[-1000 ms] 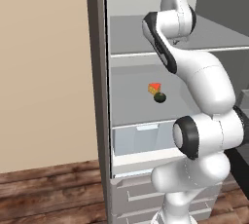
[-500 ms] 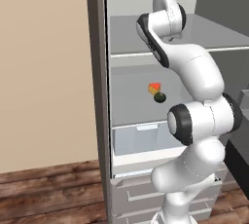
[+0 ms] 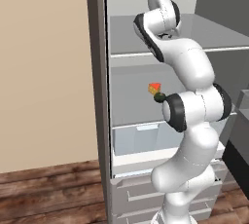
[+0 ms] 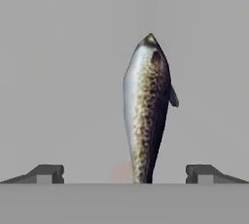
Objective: Take the cheese, fish, and squash from the fridge and place them on the plate on the dining counter to create an appetizer plate.
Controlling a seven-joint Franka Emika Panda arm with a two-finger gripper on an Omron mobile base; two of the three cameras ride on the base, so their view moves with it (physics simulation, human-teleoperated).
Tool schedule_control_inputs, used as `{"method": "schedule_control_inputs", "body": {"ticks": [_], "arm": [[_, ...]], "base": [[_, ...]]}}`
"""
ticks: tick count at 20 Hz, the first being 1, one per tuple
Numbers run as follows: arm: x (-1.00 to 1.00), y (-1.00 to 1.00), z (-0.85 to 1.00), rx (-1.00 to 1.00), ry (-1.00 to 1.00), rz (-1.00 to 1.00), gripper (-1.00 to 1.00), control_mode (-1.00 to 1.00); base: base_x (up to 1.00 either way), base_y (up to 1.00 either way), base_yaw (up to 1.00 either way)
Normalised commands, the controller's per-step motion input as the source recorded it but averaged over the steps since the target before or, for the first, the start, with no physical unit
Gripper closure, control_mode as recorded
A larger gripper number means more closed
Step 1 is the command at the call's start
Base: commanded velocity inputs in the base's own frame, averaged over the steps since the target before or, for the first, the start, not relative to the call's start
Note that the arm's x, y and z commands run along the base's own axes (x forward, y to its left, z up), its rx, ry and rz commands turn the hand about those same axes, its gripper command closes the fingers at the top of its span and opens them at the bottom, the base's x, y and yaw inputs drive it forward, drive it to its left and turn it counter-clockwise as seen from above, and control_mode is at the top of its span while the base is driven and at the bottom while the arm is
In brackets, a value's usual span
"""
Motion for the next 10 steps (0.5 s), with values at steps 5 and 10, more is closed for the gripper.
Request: {"method": "schedule_control_inputs", "body": {"ticks": [5,10], "arm": [[0.37,-0.06,-0.19,0.00,-0.03,-0.12,-1.00,-1.00],[0.28,-0.15,-0.35,0.00,-0.07,-0.12,-1.00,-1.00]], "base": [[0.00,0.00,0.00],[0.00,0.00,0.00]]}}
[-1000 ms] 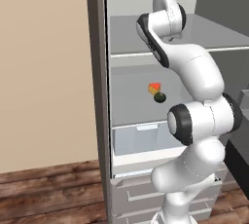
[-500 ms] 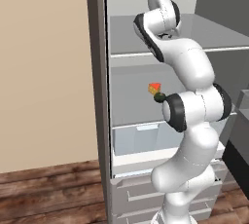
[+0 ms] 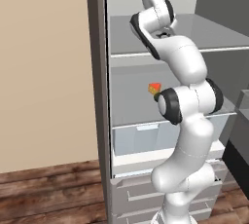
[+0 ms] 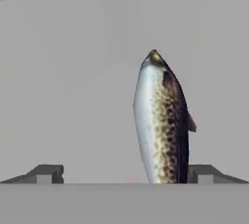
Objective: Take the cheese, fish, and squash from the fridge and place them on the plate on the dining counter to create an appetizer plate.
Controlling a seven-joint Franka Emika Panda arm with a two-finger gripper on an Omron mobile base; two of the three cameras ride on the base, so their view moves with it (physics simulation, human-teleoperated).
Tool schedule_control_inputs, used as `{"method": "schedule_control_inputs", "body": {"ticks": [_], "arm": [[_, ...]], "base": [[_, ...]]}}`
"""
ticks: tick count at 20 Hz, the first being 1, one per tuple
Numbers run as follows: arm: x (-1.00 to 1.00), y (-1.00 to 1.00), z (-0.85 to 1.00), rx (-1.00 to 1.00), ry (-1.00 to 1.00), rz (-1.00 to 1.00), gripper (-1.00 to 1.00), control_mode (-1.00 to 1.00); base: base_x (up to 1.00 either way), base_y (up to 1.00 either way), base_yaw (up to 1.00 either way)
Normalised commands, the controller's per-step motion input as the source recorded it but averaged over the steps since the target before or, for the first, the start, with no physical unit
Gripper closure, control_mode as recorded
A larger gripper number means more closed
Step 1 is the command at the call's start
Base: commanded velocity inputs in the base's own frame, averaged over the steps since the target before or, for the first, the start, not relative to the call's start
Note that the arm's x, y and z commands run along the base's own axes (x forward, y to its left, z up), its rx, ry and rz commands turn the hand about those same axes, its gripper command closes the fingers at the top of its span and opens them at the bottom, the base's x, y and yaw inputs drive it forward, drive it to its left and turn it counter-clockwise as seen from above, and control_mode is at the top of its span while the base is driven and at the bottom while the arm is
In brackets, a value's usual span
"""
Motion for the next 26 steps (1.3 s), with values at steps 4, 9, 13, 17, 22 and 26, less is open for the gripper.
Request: {"method": "schedule_control_inputs", "body": {"ticks": [4,9,13,17,22,26], "arm": [[0.01,-0.48,-0.48,0.00,-0.05,-0.16,-1.00,-1.00],[0.00,-0.61,-0.52,0.00,-0.06,-0.18,-1.00,-1.00],[0.00,-0.27,-0.27,0.00,-0.03,-0.16,1.00,-1.00],[0.00,0.00,0.00,0.00,0.00,-0.01,1.00,-1.00],[-0.32,-0.06,-0.04,0.00,0.00,0.00,1.00,-1.00],[-0.88,-0.26,-0.13,0.00,-0.02,0.02,1.00,-1.00]], "base": [[0.00,0.00,0.00],[0.00,0.00,0.00],[0.00,0.00,0.00],[0.00,0.00,0.00],[0.00,0.00,0.00],[0.00,0.00,0.00]]}}
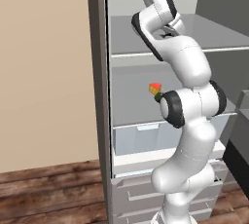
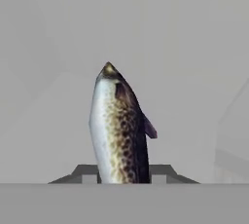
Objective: Take the cheese, fish, and squash from the fridge and place them on the plate on the dining counter to create an appetizer plate.
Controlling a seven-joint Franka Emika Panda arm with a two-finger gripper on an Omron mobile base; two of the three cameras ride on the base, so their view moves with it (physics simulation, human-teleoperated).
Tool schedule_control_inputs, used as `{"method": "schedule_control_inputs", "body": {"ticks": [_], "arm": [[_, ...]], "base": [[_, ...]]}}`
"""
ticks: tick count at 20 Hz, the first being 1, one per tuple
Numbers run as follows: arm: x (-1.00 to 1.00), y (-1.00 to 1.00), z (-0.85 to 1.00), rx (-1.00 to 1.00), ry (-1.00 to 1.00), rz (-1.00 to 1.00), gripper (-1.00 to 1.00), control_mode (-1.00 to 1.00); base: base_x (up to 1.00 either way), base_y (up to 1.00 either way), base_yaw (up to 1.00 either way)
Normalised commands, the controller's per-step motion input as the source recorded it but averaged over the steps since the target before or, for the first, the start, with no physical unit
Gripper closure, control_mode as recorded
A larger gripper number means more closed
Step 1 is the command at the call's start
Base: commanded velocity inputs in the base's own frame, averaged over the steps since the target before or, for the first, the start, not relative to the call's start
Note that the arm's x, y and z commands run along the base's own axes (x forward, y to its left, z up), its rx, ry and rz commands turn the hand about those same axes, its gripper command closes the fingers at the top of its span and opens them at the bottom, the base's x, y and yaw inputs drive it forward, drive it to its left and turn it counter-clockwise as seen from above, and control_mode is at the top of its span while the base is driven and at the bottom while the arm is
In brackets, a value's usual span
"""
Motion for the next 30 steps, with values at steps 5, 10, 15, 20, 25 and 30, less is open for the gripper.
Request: {"method": "schedule_control_inputs", "body": {"ticks": [5,10,15,20,25,30], "arm": [[-1.00,-0.16,-0.30,0.00,-0.21,0.01,1.00,-1.00],[-1.00,0.00,-0.41,-0.01,-0.47,0.03,1.00,-1.00],[-1.00,0.00,-0.11,0.00,-0.32,0.05,1.00,-1.00],[-1.00,0.00,0.03,0.00,-0.08,0.01,1.00,-1.00],[-1.00,0.02,0.08,-0.01,0.00,0.00,1.00,-1.00],[-1.00,0.17,0.06,-0.03,0.01,0.01,1.00,-1.00]], "base": [[0.00,0.00,0.00],[0.00,0.00,0.00],[0.00,0.00,0.00],[0.00,0.00,0.00],[0.00,0.00,0.00],[0.00,0.00,0.00]]}}
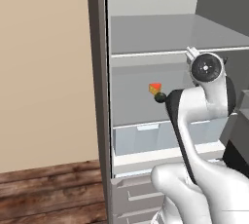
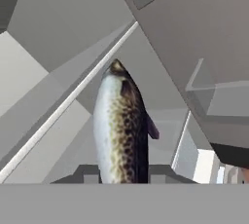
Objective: Take the cheese, fish, and squash from the fridge and place them on the plate on the dining counter to create an appetizer plate.
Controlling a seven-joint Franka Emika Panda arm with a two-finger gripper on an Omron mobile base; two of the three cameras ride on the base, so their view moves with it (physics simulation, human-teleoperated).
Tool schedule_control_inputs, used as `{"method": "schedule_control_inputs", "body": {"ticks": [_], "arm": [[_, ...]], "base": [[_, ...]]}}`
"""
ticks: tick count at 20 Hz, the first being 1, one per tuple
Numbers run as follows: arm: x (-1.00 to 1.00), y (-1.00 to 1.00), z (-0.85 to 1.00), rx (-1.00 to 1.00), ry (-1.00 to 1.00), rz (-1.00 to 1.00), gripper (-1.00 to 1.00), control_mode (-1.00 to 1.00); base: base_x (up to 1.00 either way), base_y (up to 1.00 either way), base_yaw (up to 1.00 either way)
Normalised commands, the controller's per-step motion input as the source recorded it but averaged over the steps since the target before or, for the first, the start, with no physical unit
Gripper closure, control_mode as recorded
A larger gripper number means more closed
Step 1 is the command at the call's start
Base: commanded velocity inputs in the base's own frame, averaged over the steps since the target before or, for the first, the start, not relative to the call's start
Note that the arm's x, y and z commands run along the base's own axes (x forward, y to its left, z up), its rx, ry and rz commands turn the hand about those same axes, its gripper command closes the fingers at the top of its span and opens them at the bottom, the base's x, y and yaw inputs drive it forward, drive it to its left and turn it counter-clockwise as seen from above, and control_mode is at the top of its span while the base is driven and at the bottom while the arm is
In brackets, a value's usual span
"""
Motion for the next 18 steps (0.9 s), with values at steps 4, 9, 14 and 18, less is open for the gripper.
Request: {"method": "schedule_control_inputs", "body": {"ticks": [4,9,14,18], "arm": [[-0.75,0.25,0.02,-0.02,0.05,0.10,1.00,-1.00],[-0.59,0.08,0.02,0.00,0.11,0.25,1.00,-1.00],[-0.32,0.01,0.00,0.00,0.09,0.41,1.00,-1.00],[-0.10,0.28,0.00,-0.04,0.08,0.39,1.00,-1.00]], "base": [[0.00,0.00,0.00],[0.00,0.00,0.00],[0.00,0.00,0.00],[0.00,0.00,0.00]]}}
